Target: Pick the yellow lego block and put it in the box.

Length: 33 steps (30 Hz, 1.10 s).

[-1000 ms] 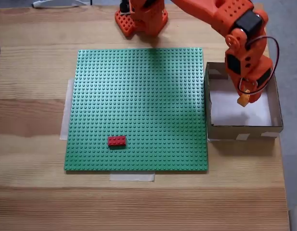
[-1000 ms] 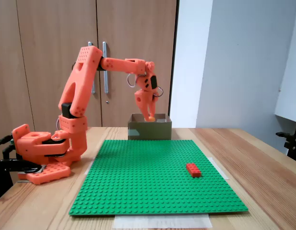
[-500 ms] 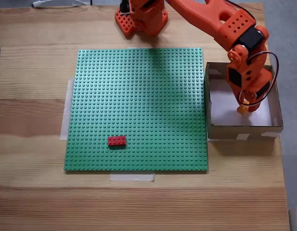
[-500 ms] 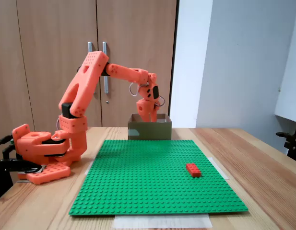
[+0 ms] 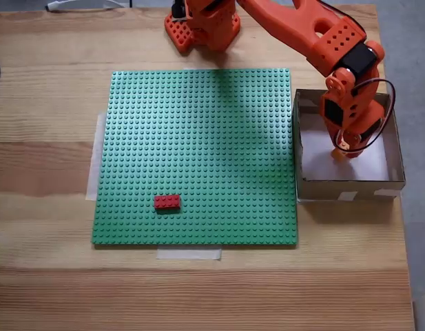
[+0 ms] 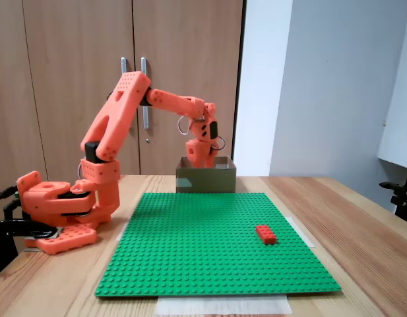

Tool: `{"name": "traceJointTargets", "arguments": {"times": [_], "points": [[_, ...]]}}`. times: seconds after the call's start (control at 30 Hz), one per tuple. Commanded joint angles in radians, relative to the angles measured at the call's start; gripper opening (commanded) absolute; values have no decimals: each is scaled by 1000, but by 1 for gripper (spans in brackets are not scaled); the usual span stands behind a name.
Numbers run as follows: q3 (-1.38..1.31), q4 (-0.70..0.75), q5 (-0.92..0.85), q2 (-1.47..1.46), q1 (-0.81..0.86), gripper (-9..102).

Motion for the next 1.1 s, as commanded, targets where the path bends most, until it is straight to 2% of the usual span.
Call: {"name": "traceJointTargets", "arguments": {"times": [0.0, 0.17, 0.6, 0.73, 0.77, 1.07], "points": [[-25, 9, -3, 12, -9, 13], [-35, 20, 5, 17, -12, 17], [-83, 38, -5, 143, -23, 14], [40, -29, -26, 265, -8, 12], [175, -94, -44, 396, 8, 11], [552, -250, -114, 790, 43, 8]]}}
